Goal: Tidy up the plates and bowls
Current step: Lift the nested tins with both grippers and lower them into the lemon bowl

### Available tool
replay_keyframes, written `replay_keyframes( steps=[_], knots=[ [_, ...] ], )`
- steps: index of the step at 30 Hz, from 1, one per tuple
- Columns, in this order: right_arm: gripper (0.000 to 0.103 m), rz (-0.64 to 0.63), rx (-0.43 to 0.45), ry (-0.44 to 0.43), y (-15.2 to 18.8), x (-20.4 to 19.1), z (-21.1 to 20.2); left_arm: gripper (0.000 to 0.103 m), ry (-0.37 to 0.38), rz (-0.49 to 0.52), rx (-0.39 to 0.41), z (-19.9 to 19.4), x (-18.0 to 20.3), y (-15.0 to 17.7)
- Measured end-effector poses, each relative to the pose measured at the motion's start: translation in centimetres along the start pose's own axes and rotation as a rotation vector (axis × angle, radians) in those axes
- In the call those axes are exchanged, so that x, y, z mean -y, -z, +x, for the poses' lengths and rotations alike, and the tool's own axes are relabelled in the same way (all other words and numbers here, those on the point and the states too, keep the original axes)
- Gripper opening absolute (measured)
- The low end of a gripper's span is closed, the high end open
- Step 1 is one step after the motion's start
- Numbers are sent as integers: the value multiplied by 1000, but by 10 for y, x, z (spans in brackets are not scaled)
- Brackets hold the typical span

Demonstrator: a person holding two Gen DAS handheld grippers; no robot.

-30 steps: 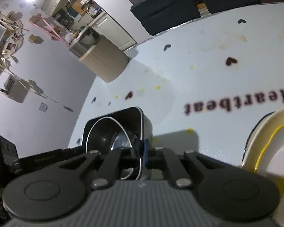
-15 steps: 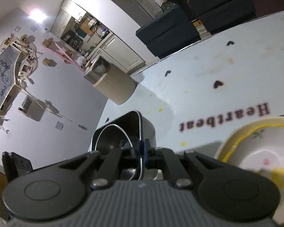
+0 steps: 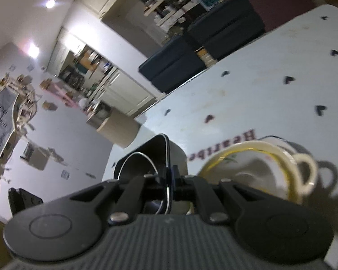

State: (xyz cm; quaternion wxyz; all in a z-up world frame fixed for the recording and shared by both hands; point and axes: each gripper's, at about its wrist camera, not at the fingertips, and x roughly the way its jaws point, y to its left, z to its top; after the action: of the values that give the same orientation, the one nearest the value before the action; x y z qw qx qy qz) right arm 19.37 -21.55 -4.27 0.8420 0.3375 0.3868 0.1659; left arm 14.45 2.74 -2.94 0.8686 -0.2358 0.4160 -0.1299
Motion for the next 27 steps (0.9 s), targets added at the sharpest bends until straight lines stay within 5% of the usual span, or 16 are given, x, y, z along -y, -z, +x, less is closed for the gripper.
replay_keyframes(
  steps=[27],
  knots=[
    [6,107,-30,223,5,41,-2,7,-72,51,-144,76,36,25]
  ],
)
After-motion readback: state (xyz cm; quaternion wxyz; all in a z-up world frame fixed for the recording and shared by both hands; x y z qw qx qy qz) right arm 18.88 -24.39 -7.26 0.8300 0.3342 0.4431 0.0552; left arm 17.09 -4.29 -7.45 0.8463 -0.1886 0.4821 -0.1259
